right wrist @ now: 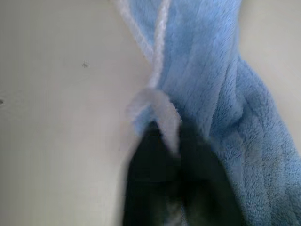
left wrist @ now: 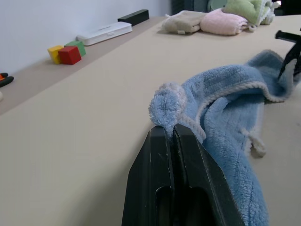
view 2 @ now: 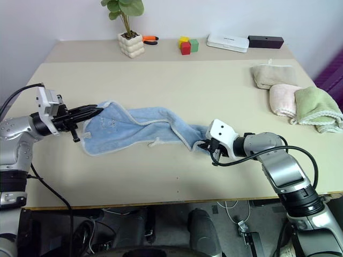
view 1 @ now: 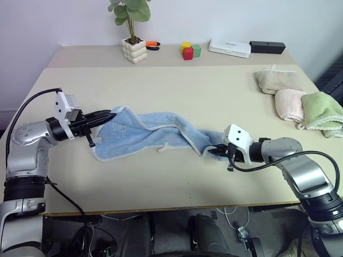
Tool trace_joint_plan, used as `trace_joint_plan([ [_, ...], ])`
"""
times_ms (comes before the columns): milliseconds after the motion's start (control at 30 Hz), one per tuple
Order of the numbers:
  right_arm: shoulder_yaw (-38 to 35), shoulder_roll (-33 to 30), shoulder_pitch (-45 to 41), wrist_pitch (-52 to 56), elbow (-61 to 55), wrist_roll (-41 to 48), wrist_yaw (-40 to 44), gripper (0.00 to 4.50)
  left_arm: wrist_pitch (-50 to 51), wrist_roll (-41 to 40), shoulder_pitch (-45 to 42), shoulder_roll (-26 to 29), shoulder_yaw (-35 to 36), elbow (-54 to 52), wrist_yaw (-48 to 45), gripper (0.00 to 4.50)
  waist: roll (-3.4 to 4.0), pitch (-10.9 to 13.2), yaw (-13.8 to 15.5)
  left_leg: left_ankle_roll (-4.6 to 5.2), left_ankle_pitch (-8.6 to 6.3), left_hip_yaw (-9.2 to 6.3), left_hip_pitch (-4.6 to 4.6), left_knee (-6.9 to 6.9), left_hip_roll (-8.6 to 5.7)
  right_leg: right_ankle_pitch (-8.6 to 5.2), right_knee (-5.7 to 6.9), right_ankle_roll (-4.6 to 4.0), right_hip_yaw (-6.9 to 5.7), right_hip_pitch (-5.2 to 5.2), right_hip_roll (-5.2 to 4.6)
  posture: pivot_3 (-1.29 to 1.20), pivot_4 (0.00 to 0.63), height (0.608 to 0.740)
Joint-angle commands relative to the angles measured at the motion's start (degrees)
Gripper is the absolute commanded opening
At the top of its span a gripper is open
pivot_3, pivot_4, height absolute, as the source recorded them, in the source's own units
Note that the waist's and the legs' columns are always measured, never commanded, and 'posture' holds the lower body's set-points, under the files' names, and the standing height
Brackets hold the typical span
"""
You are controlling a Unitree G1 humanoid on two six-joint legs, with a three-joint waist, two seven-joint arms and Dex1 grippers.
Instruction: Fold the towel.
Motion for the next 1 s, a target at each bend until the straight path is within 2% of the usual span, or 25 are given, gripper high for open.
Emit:
trace_joint_plan([
  [33,-1.8,-1.0,-1.2,-0.8,-1.5,0.9,0.8,0.03,-0.1,-0.6,0.0,0.5,1.0,-1.9,0.1,0.0,0.0,0.0,0.0,0.0,0.0,0.0,0.0,0.0,0.0,0.0,0.0,0.0,0.0,0.0,0.0,0.0,0.15,0.735],
  [267,-10.2,-4.2,-0.7,0.3,-2.1,8.4,5.5,0.03,-0.8,-0.1,0.6,0.7,1.3,0.0,0.2,0.0,0.0,0.0,0.1,0.0,0.0,0.0,0.0,0.01,0.0,0.0,0.0,0.0,0.0,0.01,-0.01,0.0,0.15,0.735],
  [400,-13.1,-4.6,-4.9,-1.8,3.9,8.8,5.0,0.03,-2.9,1.5,-0.5,0.6,0.8,3.2,0.1,0.0,0.0,0.0,-0.1,0.0,0.0,0.0,0.02,0.01,0.0,0.0,0.0,0.0,0.0,0.02,0.0,0.0,0.15,0.735],
  [500,-12.5,-2.1,-11.5,-5.9,12.8,5.2,0.2,0.03,-5.6,3.7,-3.5,0.1,-0.4,8.3,0.1,0.0,0.0,0.0,-0.2,0.0,0.0,0.01,0.03,0.01,0.0,0.0,0.02,0.0,0.0,0.0,0.01,0.0,0.15,0.735],
  [600,-10.1,0.8,-18.4,-11.7,22.9,0.6,-3.8,0.03,-9.6,6.9,-8.8,-0.9,-2.3,16.5,0.1,0.0,0.0,0.0,0.0,0.0,0.0,0.03,0.0,0.01,0.0,0.01,0.01,0.0,0.0,-0.03,0.01,0.0,0.15,0.735],
  [700,-9.3,6.0,-29.5,-20.1,39.1,-4.2,-11.5,0.03,-17.6,13.2,-19.9,-2.8,-5.1,31.6,3.9,0.0,-0.02,0.0,0.1,0.0,0.01,0.04,-0.03,0.05,-0.02,0.01,0.02,0.01,-0.01,-0.02,0.02,0.0,0.15,0.735],
  [800,-8.0,8.9,-38.2,-28.7,53.0,-9.5,-18.9,0.03,-23.4,19.4,-29.3,-4.0,-7.4,43.2,11.9,0.0,-0.02,0.0,-0.1,0.01,0.01,0.03,-0.08,0.12,-0.04,0.02,0.03,0.03,-0.01,-0.02,0.02,0.0,0.15,0.735],
  [867,-7.3,9.8,-46.0,-34.4,62.9,-13.6,-28.1,0.03,-25.7,22.6,-37.2,-4.3,-8.0,49.3,19.7,0.0,-0.02,0.1,-0.2,0.01,0.01,0.07,-0.16,0.07,-0.04,0.02,-0.02,0.04,-0.01,-0.11,0.01,0.0,0.15,0.735],
  [933,-8.0,9.6,-51.8,-39.4,68.6,-14.8,-32.0,0.03,-28.5,26.1,-43.4,-3.3,-9.0,52.7,27.8,0.0,-0.02,0.1,-0.2,-0.3,0.2,0.07,-0.72,0.18,-0.03,0.03,0.13,0.06,-0.01,-0.71,0.0,0.0,0.15,0.735],
  [1000,-9.4,8.2,-56.0,-43.4,71.7,-14.6,-34.2,0.03,-29.2,25.7,-48.6,-2.0,-7.3,54.6,29.2,0.0,-0.02,0.1,-0.3,-0.41,0.28,0.06,-1.15,0.22,-0.02,0.06,0.17,0.12,0.0,-1.14,0.0,0.0,0.15,0.735],
])
